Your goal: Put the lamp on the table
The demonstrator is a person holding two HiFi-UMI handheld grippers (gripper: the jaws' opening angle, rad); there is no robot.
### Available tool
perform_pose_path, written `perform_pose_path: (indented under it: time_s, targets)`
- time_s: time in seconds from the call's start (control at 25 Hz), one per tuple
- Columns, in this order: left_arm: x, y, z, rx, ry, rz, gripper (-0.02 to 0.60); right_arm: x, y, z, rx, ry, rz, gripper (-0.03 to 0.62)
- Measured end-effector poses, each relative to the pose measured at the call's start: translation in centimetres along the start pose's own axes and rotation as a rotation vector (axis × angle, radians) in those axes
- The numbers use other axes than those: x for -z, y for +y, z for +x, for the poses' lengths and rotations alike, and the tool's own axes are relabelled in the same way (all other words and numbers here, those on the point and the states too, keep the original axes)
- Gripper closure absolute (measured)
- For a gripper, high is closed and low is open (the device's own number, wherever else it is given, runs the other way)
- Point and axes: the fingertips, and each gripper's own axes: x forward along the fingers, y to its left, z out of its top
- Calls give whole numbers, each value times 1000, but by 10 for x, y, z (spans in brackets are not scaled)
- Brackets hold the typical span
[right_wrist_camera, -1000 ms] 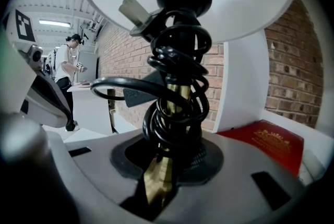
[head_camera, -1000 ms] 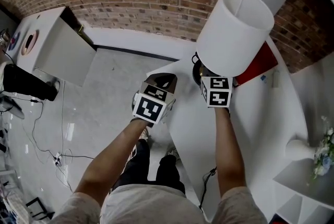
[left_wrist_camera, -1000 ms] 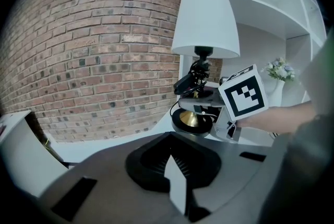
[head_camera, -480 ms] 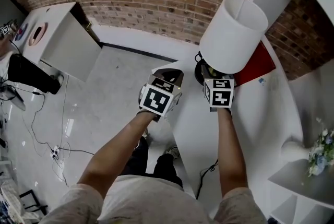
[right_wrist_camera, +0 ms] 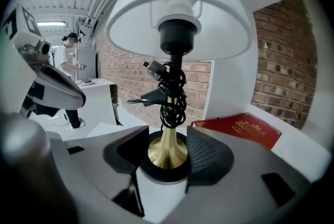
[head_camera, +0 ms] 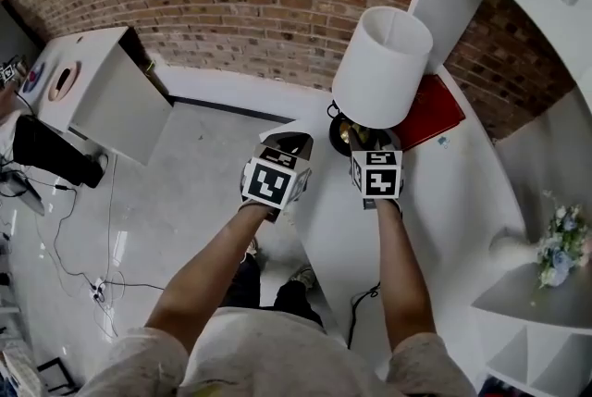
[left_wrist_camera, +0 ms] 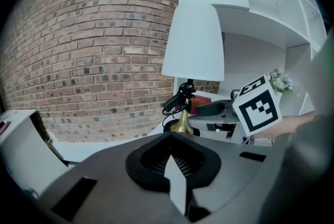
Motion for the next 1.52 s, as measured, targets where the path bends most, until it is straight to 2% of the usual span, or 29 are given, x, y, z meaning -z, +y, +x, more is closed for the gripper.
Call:
perform_pose_path:
  time_s: [0.32, 0.56, 0.72, 1.08, 1.52]
  targets:
    - [-18, -20, 0, 36, -27, 4, 584, -8, -7, -36, 18, 2, 43, 385]
    - [-31, -38, 0, 77, -44, 21, 584, -13, -20, -69, 75, 4, 84, 385]
    - [-37, -53, 0, 118, -51, 50, 583, -14, -29, -98, 119, -7, 152, 385]
    - [-52, -83, 1, 256, -75, 125, 584, -17, -38, -151, 244, -17, 274, 387]
    - [-61, -116, -17, 442, -102, 236, 584, -21, -25, -211, 430, -37, 349, 395]
